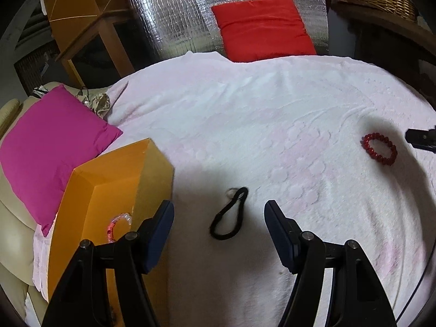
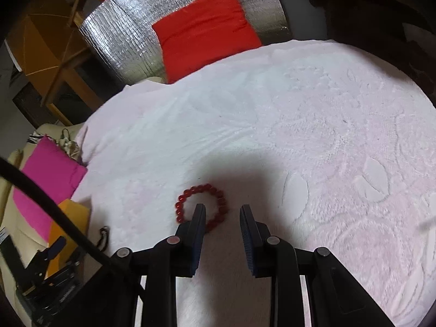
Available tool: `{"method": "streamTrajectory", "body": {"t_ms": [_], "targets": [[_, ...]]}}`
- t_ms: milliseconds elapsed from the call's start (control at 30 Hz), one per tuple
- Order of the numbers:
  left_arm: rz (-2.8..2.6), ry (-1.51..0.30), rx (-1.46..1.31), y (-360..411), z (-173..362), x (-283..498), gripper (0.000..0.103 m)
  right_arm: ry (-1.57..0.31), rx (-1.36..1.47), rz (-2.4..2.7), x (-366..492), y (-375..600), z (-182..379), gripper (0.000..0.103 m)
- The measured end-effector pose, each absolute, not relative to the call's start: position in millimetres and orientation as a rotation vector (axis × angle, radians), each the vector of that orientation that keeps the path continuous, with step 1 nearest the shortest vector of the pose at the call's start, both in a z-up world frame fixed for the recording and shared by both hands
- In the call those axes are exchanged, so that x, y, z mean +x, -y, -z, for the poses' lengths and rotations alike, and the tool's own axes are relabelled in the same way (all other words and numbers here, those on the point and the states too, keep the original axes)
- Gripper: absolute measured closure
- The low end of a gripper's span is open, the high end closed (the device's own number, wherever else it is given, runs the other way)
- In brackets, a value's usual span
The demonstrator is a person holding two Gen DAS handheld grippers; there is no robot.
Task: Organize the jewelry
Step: 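Move the left tool to the black hair tie while the right tool moves to the red bead bracelet, then grasp the black hair tie with the left tool while the right tool grasps the red bead bracelet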
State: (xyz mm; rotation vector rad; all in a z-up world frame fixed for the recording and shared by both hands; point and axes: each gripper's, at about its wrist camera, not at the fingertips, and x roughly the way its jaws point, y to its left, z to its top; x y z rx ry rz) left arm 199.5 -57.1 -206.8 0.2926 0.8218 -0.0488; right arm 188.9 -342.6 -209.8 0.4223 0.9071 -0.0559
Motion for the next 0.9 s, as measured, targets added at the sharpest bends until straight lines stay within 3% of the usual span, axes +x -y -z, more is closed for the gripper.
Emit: {"method": "streamTrajectory", "body": {"t_ms": [333,533,800,833,900], "targets": [[0.149,-0.894,0.256,39.9,219.0,201.0,0.033,-0.928,0.245,0.128,224.6,315.6,237.7,0.075],[0.225,-0.931,0.153,41.7,225.6,213.4,0.034,-0.924,0.161,0.162,222.5,308.5,235.5,0.092],[0.182,-0.987,0.116,42.8,247.7,236.4,0.037,-0.937,0.184,0.144,214.4,312.3,232.3,0.092],[0.178,-0.996,0.100,40.7,250.6,239.7,0.039,-0.938,0.190,0.141,213.1,312.9,231.4,0.092],[0.191,-1.014,0.077,38.5,255.3,244.5,0.054,-0.939,0.202,0.134,210.6,313.2,229.8,0.092]]}}
